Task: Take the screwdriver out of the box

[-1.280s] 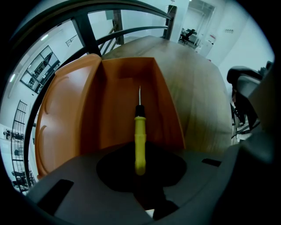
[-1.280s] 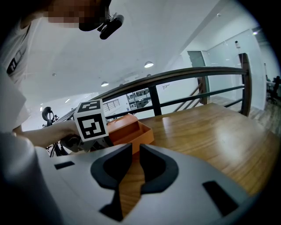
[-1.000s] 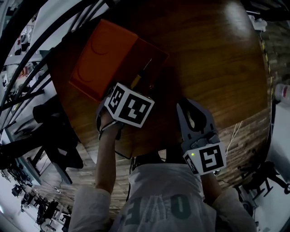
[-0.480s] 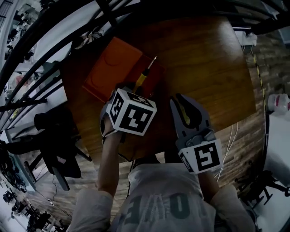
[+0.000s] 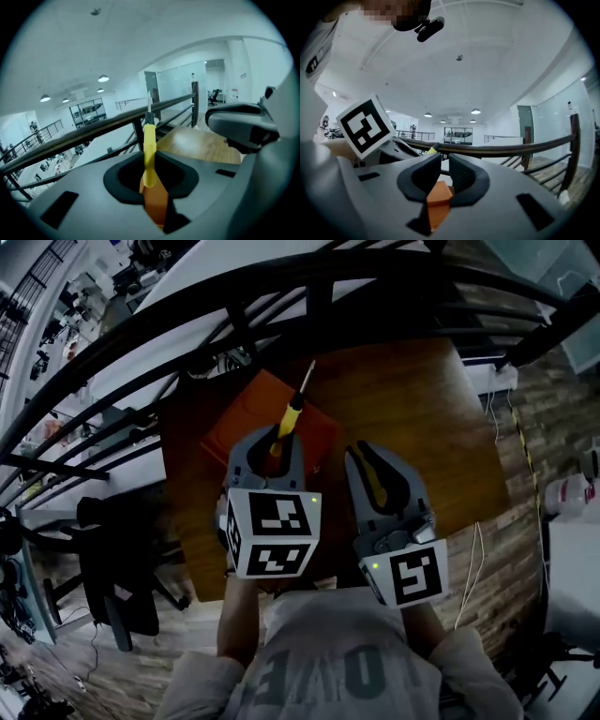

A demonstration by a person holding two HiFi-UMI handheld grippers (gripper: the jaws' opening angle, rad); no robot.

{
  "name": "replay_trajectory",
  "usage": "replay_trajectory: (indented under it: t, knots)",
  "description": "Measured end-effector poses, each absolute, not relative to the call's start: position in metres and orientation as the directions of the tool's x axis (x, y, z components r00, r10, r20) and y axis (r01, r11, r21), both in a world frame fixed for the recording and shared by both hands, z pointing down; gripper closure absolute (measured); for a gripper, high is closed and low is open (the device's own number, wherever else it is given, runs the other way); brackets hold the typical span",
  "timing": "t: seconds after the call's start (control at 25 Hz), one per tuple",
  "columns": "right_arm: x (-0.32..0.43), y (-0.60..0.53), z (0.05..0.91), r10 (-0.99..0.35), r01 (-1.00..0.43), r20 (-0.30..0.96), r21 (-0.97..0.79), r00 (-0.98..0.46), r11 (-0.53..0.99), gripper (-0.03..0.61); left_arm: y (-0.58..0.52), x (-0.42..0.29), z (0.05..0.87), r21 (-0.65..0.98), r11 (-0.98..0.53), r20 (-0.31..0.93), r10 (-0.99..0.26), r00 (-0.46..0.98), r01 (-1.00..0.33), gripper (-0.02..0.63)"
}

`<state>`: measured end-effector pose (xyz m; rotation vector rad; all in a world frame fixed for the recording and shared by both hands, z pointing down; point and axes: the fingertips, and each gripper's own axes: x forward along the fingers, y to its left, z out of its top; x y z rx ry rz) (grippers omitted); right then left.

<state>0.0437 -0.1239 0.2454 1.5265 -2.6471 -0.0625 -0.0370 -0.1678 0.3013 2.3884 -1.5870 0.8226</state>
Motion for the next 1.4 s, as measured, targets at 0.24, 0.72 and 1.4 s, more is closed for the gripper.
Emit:
replay_trajectory:
  t: [0.24,0.72,1.4]
  knots:
    - [0.036,-0.105,0.22,-0.853,-0.852,-0.013,0.062,-0.522,0.52,0.522,-0.143,-0.035,0.241,-0.16,-0.328,0.212,-0.933,0.292,-0.931,0.534]
    - [0.036,-0.081,0.193,-0.845,-0.853,-0.116,0.087,-0.522,0.515,0.522,-0.076,-0.044,0.211,-0.113,-0.229,-0.06,-0.97,0.236,-0.967,0.532]
    - [0.031,-0.061,0.189,-0.845,-0.856,-0.138,0.112,-0.517,0.505,0.522,-0.049,-0.051,0.198,-0.086,-0.233,-0.173,-0.954,0.245,-0.969,0.532]
